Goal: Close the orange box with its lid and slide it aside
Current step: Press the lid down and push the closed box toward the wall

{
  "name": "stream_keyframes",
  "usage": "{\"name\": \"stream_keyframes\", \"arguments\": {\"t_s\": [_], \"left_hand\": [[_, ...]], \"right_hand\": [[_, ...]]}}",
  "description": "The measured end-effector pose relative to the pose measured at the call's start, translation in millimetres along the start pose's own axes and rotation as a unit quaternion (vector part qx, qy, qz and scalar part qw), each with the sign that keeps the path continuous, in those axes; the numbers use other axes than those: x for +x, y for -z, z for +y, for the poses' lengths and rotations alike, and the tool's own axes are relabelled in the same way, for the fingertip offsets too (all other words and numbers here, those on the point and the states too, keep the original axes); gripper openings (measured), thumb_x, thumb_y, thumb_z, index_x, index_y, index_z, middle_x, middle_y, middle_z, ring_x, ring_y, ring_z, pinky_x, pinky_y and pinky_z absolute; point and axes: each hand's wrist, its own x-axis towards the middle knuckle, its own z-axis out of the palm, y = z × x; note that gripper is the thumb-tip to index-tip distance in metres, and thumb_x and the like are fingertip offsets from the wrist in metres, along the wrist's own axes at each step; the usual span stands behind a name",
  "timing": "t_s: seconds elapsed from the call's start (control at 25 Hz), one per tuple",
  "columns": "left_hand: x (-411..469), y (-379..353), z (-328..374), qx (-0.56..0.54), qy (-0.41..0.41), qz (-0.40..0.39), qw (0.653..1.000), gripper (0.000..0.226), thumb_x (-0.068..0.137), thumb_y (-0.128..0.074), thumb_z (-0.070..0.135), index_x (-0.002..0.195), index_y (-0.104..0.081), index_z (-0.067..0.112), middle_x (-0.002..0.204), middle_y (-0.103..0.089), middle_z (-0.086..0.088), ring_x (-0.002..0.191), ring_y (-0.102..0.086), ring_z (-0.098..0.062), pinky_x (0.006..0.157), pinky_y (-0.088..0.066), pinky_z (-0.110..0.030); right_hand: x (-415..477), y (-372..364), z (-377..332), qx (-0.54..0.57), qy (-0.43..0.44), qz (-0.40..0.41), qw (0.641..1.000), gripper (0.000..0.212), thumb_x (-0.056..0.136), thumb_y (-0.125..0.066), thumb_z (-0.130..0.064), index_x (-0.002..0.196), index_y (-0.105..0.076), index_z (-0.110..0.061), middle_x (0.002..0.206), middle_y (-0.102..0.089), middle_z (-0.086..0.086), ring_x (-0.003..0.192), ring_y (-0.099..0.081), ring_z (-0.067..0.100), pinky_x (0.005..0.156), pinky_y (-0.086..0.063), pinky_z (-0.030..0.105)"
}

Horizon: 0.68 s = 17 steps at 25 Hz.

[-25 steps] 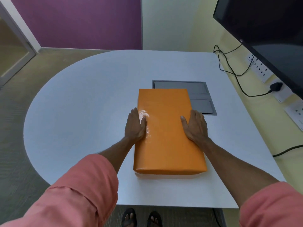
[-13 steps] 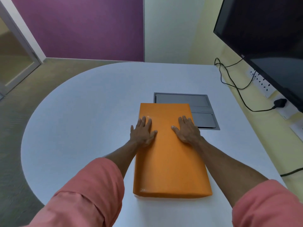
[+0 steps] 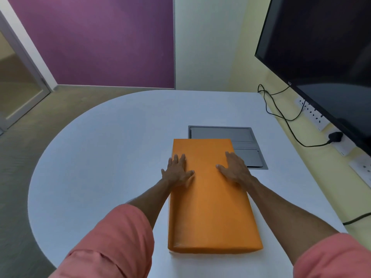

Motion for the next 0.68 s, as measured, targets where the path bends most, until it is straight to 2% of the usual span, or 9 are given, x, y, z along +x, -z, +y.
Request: {"name": "stream_keyframes", "arguments": {"t_s": [0.12,0.28,0.36,0.48,0.52,0.68], "left_hand": [[-16,3,-6,-0.198,0.059,-0.001,0.978,0.093,0.085,-0.062,0.048,0.154,-0.006,0.019,0.163,-0.002,-0.010,0.149,-0.009,-0.036,0.118,-0.019,-0.057],[-34,3,-23,-0.338,0.190,-0.084,0.918,0.100,0.082,-0.069,0.045,0.152,-0.003,0.018,0.161,-0.011,-0.015,0.144,-0.022,-0.042,0.109,-0.030,-0.059],[-41,0,-23,-0.359,0.200,-0.123,0.903,0.091,0.083,-0.069,0.040,0.149,-0.011,0.015,0.155,-0.024,-0.018,0.138,-0.033,-0.042,0.103,-0.036,-0.060],[-44,-3,-26,-0.366,0.182,-0.114,0.905,0.073,0.086,-0.068,0.029,0.142,-0.025,0.012,0.147,-0.037,-0.015,0.131,-0.042,-0.039,0.098,-0.041,-0.057],[-44,-4,-28,-0.365,0.177,-0.109,0.907,0.070,0.086,-0.068,0.027,0.140,-0.027,0.012,0.146,-0.039,-0.015,0.129,-0.043,-0.039,0.097,-0.042,-0.057],[-45,-1,-33,-0.348,0.167,-0.114,0.915,0.067,0.086,-0.069,0.028,0.138,-0.031,0.010,0.142,-0.044,-0.016,0.126,-0.047,-0.040,0.095,-0.044,-0.057]], "right_hand": [[-17,1,16,0.150,-0.103,0.013,0.983,0.097,0.080,-0.067,-0.055,0.152,-0.018,-0.010,0.154,-0.034,0.015,0.139,-0.037,0.036,0.111,-0.037,0.052],[-44,-7,28,0.265,-0.251,-0.075,0.928,0.111,0.069,-0.077,-0.057,0.151,-0.016,-0.014,0.149,-0.041,0.015,0.129,-0.049,0.037,0.087,-0.046,0.051],[-53,-12,31,0.309,-0.262,-0.099,0.909,0.104,0.067,-0.081,-0.051,0.147,-0.028,-0.012,0.143,-0.047,0.015,0.123,-0.054,0.036,0.083,-0.048,0.050],[-63,-15,32,0.375,-0.250,-0.078,0.889,0.091,0.069,-0.085,-0.038,0.143,-0.039,-0.010,0.138,-0.054,0.016,0.119,-0.058,0.036,0.093,-0.051,0.053],[-66,-15,31,0.384,-0.247,-0.071,0.887,0.089,0.069,-0.085,-0.035,0.142,-0.041,-0.011,0.137,-0.055,0.016,0.119,-0.058,0.036,0.092,-0.051,0.053],[-79,-11,24,0.401,-0.250,-0.060,0.879,0.081,0.072,-0.084,-0.029,0.141,-0.044,-0.012,0.136,-0.057,0.016,0.118,-0.059,0.036,0.078,-0.049,0.047]]}}
